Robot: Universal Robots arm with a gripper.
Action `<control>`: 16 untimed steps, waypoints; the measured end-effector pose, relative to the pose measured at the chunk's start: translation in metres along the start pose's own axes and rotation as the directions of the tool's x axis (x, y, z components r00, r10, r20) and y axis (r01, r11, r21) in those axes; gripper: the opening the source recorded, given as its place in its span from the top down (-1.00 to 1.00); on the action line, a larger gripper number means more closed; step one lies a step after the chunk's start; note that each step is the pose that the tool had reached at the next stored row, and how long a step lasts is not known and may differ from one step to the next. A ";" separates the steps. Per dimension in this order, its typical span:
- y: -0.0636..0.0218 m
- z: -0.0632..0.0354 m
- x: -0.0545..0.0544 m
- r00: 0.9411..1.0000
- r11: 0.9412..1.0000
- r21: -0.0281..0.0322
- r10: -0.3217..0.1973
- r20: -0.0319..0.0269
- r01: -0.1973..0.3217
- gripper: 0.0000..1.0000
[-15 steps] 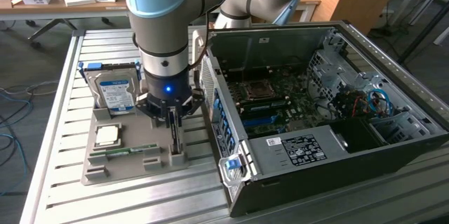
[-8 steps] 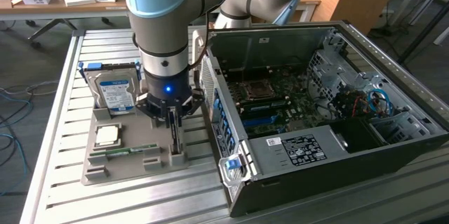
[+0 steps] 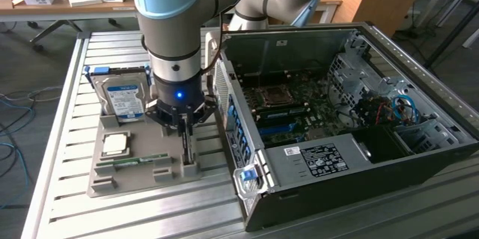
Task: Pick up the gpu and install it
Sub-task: 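Pick up the gpu and move the gpu toward the slot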
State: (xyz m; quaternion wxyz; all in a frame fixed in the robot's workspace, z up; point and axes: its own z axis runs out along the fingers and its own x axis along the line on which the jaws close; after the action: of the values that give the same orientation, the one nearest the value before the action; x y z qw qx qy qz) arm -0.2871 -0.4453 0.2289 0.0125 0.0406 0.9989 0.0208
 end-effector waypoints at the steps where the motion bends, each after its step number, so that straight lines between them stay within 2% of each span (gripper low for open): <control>1: 0.0000 0.0000 0.000 1.000 1.000 0.000 0.000 0.000 0.000 0.47; 16: 0.0001 -0.0006 0.000 1.000 1.000 -0.001 -0.007 0.000 0.007 0.47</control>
State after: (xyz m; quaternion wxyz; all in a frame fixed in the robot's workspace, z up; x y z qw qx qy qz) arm -0.2871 -0.4453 0.2294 0.0126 0.0372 0.9990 0.0210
